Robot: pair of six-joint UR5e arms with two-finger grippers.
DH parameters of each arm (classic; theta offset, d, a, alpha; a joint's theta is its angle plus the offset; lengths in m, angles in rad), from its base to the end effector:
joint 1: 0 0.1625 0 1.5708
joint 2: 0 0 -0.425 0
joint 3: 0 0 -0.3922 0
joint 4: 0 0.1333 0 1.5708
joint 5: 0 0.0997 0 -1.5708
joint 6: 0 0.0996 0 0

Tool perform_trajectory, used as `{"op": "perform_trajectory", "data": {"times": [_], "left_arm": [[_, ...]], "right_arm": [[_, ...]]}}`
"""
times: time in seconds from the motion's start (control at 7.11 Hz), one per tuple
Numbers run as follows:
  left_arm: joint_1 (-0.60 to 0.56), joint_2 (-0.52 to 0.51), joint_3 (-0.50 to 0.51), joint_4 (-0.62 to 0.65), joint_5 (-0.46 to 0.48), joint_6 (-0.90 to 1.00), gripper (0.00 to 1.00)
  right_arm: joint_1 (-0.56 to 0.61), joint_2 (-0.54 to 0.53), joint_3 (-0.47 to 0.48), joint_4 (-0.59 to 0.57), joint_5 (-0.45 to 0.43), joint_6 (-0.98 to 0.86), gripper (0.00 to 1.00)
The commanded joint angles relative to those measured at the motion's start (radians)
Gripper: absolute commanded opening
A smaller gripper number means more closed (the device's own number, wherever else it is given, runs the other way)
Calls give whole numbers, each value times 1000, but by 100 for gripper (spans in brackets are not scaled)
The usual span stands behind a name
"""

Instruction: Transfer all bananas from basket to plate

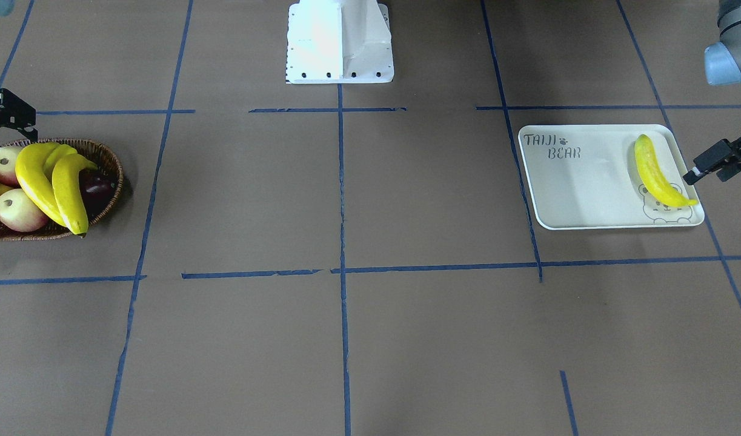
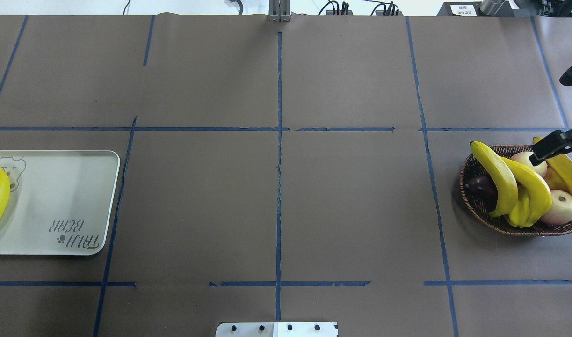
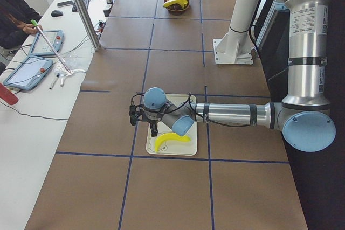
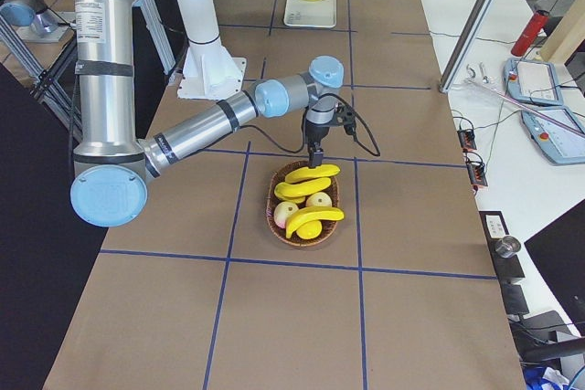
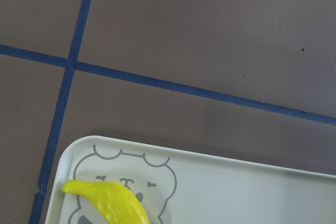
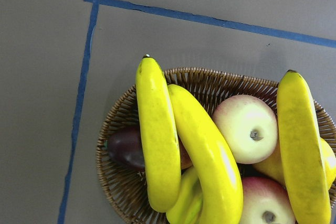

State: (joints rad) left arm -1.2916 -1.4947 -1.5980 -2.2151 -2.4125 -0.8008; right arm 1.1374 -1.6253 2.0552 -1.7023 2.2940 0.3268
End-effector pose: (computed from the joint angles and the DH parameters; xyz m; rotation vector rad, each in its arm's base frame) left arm 0.0753 -0.4769 0.6045 0.0602 0.9871 -0.2281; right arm -0.1281 -0.4372 0.4655 -0.0014 -0.7734 -0.2091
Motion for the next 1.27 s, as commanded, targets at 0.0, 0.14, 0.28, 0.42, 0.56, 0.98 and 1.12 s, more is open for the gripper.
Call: {"op": "perform_trajectory", "data": {"times": [0.0, 0.14, 0.28, 0.42, 0.56, 0.98, 1.12], "left_arm": [[0, -2, -10, 0, 0, 0, 100], [-1, -4, -10, 0, 1, -1, 100], [0, -6, -10, 0, 0, -1, 100], [0, -3, -8, 0, 0, -1, 100], [0, 1, -8, 0, 0, -1, 100], [0, 5, -8, 0, 0, 0, 100], [0, 5, -8, 0, 0, 0, 100]], "right_arm": [[1, -105, -125, 310, 44, 8, 100], [1, -107, -141, 331, 68, 11, 100], [1, -111, -138, 331, 74, 12, 100], [-1, -113, -139, 331, 79, 47, 100], [-2, -111, -145, 331, 79, 75, 100], [-30, -116, -184, 336, 76, 64, 100], [-44, -111, -182, 336, 78, 72, 100]]}}
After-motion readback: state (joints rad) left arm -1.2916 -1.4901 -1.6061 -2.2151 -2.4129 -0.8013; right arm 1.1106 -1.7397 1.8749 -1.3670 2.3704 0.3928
